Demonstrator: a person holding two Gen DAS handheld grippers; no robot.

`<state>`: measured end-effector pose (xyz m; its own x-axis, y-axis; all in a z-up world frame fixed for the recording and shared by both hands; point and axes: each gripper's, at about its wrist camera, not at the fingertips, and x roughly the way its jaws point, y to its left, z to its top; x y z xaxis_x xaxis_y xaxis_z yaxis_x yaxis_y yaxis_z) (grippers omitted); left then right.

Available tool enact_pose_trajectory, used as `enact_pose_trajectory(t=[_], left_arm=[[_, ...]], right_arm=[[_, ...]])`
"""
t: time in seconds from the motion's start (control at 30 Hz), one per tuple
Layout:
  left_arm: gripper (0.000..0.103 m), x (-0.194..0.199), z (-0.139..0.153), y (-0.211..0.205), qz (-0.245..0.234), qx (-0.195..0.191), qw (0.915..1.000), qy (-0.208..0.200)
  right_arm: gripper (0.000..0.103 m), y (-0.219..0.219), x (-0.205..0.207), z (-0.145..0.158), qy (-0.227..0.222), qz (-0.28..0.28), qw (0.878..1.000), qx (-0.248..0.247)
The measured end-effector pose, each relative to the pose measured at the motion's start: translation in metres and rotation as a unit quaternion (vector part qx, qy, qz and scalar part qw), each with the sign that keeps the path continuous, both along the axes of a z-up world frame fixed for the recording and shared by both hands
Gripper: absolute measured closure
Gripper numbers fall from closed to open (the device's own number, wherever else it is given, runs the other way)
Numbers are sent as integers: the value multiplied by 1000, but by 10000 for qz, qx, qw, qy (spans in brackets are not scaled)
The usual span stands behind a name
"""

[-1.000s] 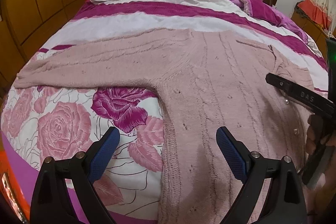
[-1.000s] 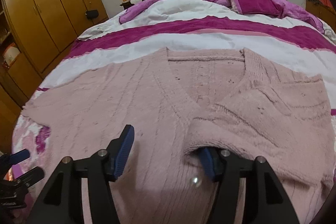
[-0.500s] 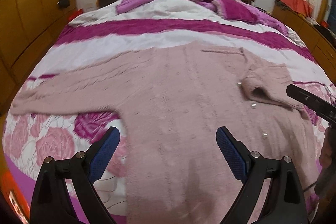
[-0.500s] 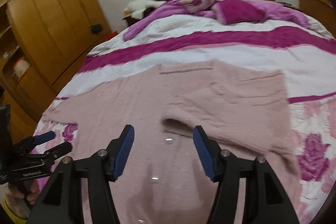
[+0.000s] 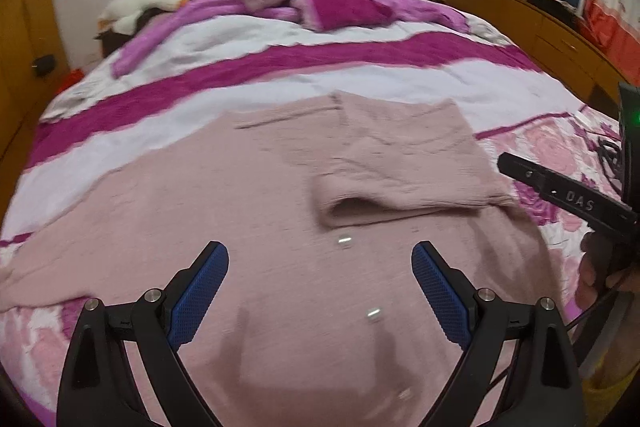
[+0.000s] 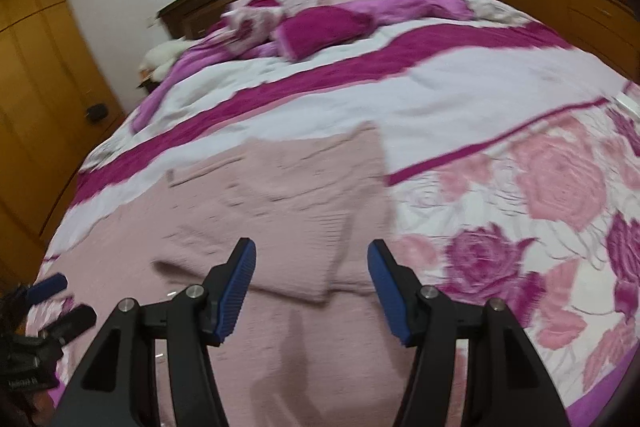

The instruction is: Fold small clothes

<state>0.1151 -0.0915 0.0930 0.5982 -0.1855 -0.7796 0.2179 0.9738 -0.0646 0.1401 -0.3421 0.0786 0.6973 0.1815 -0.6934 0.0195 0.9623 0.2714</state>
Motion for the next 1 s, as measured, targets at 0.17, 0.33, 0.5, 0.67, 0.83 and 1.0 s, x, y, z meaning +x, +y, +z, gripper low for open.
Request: enact_pose_trajectory(t=[0.17, 0.33, 0.5, 0.67, 0.83, 1.0], left_arm=[[34, 14, -14, -39, -399, -3, 9992, 49], [35, 25, -29, -80, -866, 346, 9956, -40], [39, 31, -49, -115, -1293, 810, 9883, -84], [49, 37, -64, -135, -1473, 1049, 9835, -113], [63, 39, -63, -141, -1595, 877, 9829, -289], [86, 42, -60, -137, -1568, 619, 9851, -357]], right_arm=[[42, -26, -1, -17, 193, -481, 9986, -36], [42, -38, -4, -29, 253, -543, 9980, 182], [42, -45, -9, -34, 233, -596, 9976, 270], [42, -45, -9, -36, 241, -630, 9975, 195], [42, -47, -10, -40, 274, -617, 9975, 195], [42, -46, -8, -44, 318, -645, 9972, 192]])
